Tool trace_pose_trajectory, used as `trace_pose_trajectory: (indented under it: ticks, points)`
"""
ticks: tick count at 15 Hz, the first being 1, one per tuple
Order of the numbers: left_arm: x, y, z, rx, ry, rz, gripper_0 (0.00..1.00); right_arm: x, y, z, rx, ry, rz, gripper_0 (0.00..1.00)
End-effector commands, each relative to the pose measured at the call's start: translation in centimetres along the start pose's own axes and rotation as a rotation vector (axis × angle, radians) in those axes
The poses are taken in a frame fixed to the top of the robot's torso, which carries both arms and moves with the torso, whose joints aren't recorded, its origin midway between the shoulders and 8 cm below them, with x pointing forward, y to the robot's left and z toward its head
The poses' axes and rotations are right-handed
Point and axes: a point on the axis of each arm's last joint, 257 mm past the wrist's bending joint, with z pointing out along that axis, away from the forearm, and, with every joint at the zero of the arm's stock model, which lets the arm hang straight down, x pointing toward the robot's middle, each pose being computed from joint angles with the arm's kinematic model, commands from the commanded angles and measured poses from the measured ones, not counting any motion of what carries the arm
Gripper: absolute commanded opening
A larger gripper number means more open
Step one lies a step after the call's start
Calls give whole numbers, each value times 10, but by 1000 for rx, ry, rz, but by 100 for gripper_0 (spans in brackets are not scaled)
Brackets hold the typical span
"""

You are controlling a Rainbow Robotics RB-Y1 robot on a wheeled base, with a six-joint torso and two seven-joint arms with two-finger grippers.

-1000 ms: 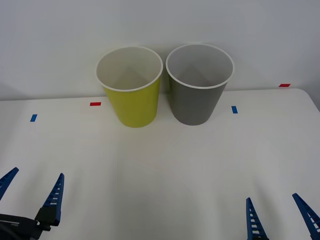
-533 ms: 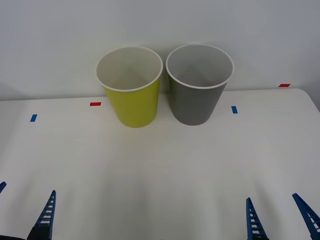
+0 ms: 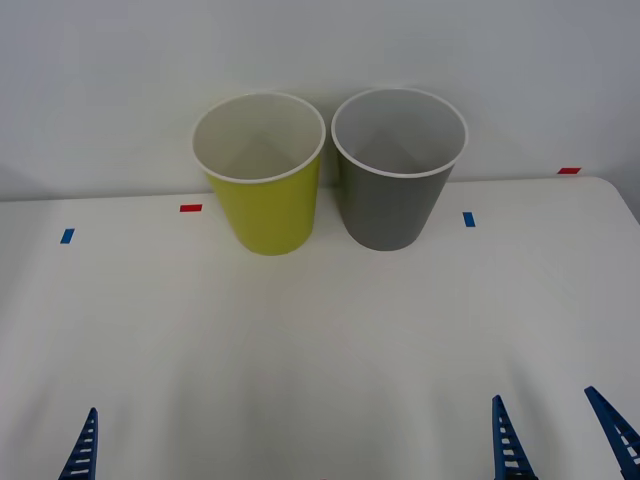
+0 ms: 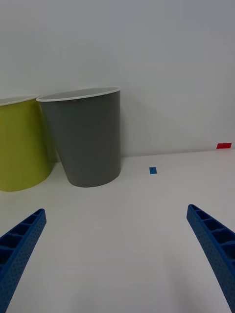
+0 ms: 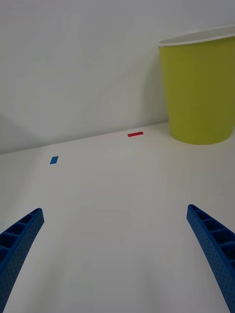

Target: Put cans in the gray bin and PET bottles in the light green bin.

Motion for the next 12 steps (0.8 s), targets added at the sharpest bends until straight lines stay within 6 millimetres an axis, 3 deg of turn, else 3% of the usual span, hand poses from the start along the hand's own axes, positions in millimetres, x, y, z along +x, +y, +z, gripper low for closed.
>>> trace_pose_trajectory:
  ticks: [1,12]
  points:
    - [1,-2,-1,4,3,1,100,0,0,0,0,0,0,100]
    - [1,-3,-1,5,4,0,100,0,0,0,0,0,0,100]
